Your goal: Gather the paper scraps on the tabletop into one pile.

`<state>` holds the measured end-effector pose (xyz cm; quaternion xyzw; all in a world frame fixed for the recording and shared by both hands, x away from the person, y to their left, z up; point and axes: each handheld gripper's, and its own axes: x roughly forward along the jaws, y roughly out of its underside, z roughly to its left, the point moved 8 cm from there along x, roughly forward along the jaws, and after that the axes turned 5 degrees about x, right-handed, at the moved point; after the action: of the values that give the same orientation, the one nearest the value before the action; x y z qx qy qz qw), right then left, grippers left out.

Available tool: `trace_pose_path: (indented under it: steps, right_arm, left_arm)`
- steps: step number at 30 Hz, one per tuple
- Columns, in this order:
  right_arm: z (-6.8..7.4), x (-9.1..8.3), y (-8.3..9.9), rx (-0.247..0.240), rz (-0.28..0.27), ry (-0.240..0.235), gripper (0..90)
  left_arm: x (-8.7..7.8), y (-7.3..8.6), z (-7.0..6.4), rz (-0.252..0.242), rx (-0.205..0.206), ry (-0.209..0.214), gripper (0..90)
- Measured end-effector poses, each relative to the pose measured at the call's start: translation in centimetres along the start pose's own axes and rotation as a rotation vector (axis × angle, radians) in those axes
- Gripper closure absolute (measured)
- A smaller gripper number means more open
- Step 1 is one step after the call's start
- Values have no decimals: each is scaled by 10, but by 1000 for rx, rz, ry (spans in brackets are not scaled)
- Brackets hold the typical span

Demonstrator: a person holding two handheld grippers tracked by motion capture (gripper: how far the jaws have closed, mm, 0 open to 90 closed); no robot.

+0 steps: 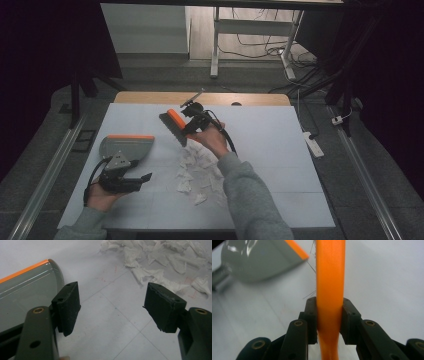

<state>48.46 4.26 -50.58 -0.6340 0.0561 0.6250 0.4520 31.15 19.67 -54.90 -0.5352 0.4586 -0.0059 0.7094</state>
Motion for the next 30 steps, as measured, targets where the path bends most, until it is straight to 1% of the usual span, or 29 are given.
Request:
trace_pose_path:
  steps: [2,5,6,7,8,9,10,11,13,15,17,20,22,23,24,26,30]
  right_arm:
    - [-1,13,-4,28,-19,4,706]
    - [-9,29,-3,92,-23,-3,705]
    - [-14,32,0,107,-10,7,706]
    - [-19,32,3,109,-11,33,706]
    - [-23,30,6,128,-4,44,706]
    - [-28,26,11,145,9,39,706]
    - [-32,22,16,155,17,45,706]
    - [-35,17,22,160,25,59,706]
    - [-39,6,36,168,40,57,706]
    - [-39,-6,47,150,45,49,706]
    - [-35,-22,51,121,24,45,706]
    - [-24,-47,48,94,-38,21,706]
    - [-16,-58,46,71,-64,3,706]
    - [-12,-62,45,76,-69,-4,706]
    - [-8,-63,44,62,-73,-12,705]
    - [0,-62,45,55,-70,-35,706]
    - [23,-47,45,30,-63,-81,705]
  left_arm:
    - [0,0,0,0,1,0,298]
    - [0,1,0,0,2,0,298]
    - [-1,1,0,-1,2,1,298]
    - [-1,1,1,-1,0,0,298]
    - [-1,1,1,-2,-2,-2,298]
    - [-2,2,1,-2,-3,-2,298]
    - [-2,2,1,-2,-3,-2,298]
    - [-1,2,1,-1,-3,-3,298]
    - [-1,1,0,2,3,-2,298]
    - [1,1,-2,9,9,-1,298]
    - [2,0,-4,13,15,-2,298]
    - [3,-2,-5,12,18,-2,298]
    - [3,-1,-5,15,18,-3,298]
    - [3,-1,-4,16,18,-3,297]
    - [2,-1,-4,13,15,-4,297]
    - [0,0,-2,8,9,-7,297]
    - [-1,0,1,0,-3,-12,299]
